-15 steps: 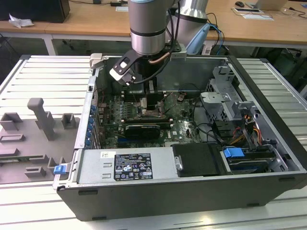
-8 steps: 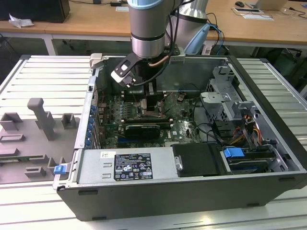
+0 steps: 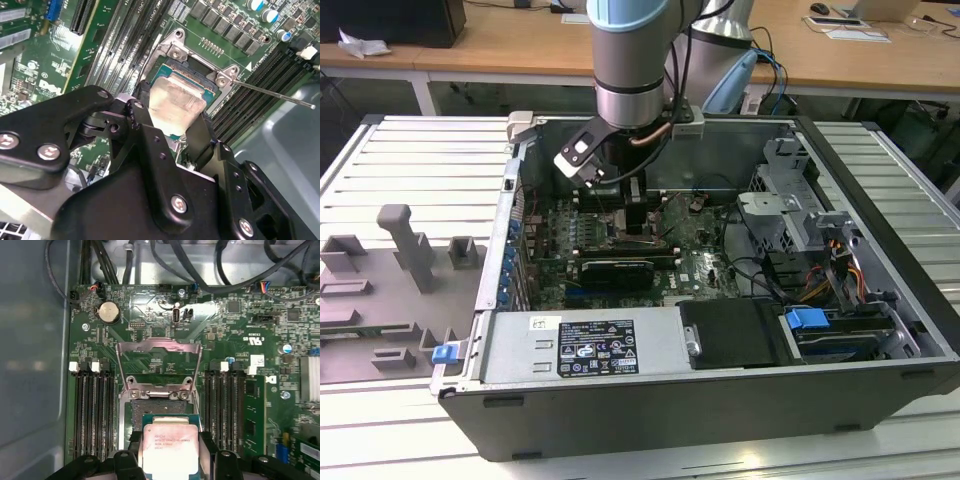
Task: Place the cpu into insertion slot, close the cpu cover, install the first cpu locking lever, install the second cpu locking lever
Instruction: 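Place the cpu into insertion slot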
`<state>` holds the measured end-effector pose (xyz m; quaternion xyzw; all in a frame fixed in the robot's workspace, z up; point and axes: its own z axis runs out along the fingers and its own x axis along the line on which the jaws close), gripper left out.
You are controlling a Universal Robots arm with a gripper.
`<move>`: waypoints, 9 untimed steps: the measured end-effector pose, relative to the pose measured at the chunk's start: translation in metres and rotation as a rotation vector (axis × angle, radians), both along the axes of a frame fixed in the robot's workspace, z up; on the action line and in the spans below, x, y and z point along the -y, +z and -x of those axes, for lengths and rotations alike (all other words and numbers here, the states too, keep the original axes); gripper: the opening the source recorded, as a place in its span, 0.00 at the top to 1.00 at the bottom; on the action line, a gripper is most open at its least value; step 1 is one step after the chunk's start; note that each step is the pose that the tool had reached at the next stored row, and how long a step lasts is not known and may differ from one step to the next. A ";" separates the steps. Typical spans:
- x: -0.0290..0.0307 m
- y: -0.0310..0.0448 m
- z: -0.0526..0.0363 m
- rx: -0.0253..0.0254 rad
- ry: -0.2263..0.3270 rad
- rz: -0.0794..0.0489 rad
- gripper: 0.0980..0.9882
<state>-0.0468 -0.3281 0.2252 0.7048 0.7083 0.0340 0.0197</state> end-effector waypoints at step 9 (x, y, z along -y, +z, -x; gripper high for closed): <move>-0.0087 -0.0086 -0.0009 -0.0006 -0.002 0.002 0.51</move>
